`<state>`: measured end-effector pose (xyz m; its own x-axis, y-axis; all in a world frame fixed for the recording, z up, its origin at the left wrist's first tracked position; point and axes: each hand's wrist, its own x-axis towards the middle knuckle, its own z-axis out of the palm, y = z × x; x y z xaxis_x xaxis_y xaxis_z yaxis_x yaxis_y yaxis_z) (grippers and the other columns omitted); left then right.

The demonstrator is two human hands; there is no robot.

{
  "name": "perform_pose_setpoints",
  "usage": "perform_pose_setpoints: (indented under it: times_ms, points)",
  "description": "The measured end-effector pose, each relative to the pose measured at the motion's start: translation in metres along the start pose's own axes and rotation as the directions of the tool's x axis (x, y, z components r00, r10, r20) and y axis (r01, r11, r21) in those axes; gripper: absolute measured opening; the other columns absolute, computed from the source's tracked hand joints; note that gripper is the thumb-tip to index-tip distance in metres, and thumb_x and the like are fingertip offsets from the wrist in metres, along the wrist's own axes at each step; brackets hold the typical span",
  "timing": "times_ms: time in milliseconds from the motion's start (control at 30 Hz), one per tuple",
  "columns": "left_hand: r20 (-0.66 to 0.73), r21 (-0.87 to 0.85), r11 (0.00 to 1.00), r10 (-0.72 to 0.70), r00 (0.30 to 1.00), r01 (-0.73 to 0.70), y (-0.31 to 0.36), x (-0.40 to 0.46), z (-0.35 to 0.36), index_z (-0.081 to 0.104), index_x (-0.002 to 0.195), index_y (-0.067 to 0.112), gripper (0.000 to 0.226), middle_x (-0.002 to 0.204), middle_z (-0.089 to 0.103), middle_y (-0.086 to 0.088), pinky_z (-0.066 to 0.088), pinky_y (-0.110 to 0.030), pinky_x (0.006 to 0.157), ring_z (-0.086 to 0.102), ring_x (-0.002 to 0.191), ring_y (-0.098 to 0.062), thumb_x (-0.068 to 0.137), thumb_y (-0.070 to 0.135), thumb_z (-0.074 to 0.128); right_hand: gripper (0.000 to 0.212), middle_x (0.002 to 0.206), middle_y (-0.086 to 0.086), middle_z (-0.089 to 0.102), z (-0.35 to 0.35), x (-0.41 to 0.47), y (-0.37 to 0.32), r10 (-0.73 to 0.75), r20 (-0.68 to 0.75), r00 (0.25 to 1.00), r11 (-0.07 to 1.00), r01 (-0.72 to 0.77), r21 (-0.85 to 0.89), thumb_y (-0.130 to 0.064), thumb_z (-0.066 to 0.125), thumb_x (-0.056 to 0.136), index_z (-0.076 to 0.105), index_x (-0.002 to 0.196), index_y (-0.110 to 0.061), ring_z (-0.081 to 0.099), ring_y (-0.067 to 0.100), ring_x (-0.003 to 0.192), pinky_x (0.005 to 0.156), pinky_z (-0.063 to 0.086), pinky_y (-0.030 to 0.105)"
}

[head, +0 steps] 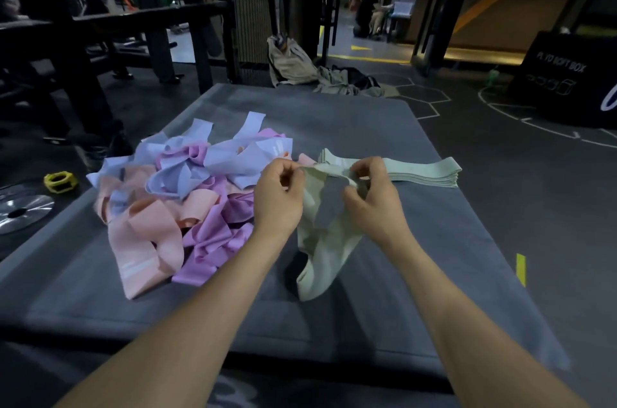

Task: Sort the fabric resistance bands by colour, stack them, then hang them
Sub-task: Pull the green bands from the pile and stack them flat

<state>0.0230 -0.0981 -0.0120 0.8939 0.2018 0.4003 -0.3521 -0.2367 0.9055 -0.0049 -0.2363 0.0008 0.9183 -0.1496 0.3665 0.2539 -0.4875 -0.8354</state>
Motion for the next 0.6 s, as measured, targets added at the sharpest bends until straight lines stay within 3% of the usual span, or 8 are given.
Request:
perform_pose_setpoints:
  times_ms: [100, 167, 267, 367, 500, 600]
  points:
    - [0.061, -0.044, 0.996, -0.072, 0.996, 0.075, 0.005, -0.001, -0.005, 0.049, 0.083, 0.014, 0.012, 0.077, 0.05, 0.004, 0.035, -0.017, 0.062, 0.044, 0.065, -0.005, 0.094, 0.01, 0.047, 0.016, 0.097, 0.003, 0.053, 0.007, 0.007, 0.001, 0.011, 0.039, 0.999, 0.999, -0.009, -0.04, -0.005, 0.046, 0.087, 0.06, 0.092, -0.009, 0.046, 0.0, 0.081, 0.067, 0.036, 0.003]
    - [0.09, -0.101, 0.983, -0.144, 0.985, 0.153, 0.007, -0.001, -0.008, 0.048, 0.084, 0.013, 0.011, 0.074, 0.047, 0.007, 0.033, -0.022, 0.065, 0.042, 0.068, -0.005, 0.095, 0.011, 0.045, 0.022, 0.101, 0.008, 0.051, 0.01, 0.012, 0.005, 0.08, 0.086, 0.993, 0.997, -0.08, 0.005, -0.007, 0.043, 0.089, 0.065, 0.089, -0.007, 0.046, 0.011, 0.09, 0.07, 0.041, 0.013]
    - [0.096, -0.182, 0.947, -0.25, 0.964, 0.264, 0.006, 0.001, -0.013, 0.048, 0.078, 0.019, 0.019, 0.074, 0.049, 0.006, 0.034, -0.022, 0.06, 0.042, 0.067, -0.007, 0.094, 0.011, 0.047, 0.022, 0.079, 0.007, 0.053, 0.007, 0.011, 0.003, 0.147, 0.2, 0.969, 0.954, -0.193, 0.231, -0.008, 0.043, 0.096, 0.062, 0.087, -0.001, 0.046, 0.015, 0.07, 0.06, 0.04, 0.022]
    - [0.114, -0.239, 0.9, -0.347, 0.931, 0.365, 0.004, 0.004, -0.018, 0.05, 0.075, 0.021, 0.021, 0.075, 0.052, 0.006, 0.036, -0.021, 0.06, 0.046, 0.07, -0.009, 0.094, 0.012, 0.05, 0.027, 0.073, -0.001, 0.064, 0.004, 0.007, -0.001, 0.176, 0.251, 0.952, 0.862, -0.273, 0.428, -0.009, 0.045, 0.098, 0.066, 0.08, -0.014, 0.054, 0.012, 0.067, 0.062, 0.046, 0.023]
    - [0.202, -0.262, 0.87, -0.373, 0.905, 0.417, 0.005, 0.004, -0.023, 0.058, 0.076, 0.021, 0.02, 0.076, 0.059, 0.005, 0.043, -0.023, 0.068, 0.052, 0.072, -0.011, 0.092, 0.011, 0.053, 0.027, 0.073, -0.008, 0.071, 0.003, 0.009, -0.004, 0.162, 0.24, 0.957, 0.817, -0.267, 0.511, -0.006, 0.045, 0.097, 0.067, 0.083, -0.011, 0.063, 0.005, 0.068, 0.065, 0.05, 0.021]
    - [0.312, -0.267, 0.866, -0.338, 0.888, 0.424, 0.007, 0.0, -0.025, 0.065, 0.078, 0.019, 0.014, 0.078, 0.065, 0.005, 0.046, -0.023, 0.077, 0.058, 0.075, -0.01, 0.09, 0.015, 0.06, 0.026, 0.071, -0.01, 0.069, 0.005, 0.009, -0.006, 0.132, 0.208, 0.969, 0.855, -0.218, 0.472, -0.004, 0.046, 0.096, 0.067, 0.085, -0.013, 0.061, 0.0, 0.065, 0.063, 0.049, 0.016]
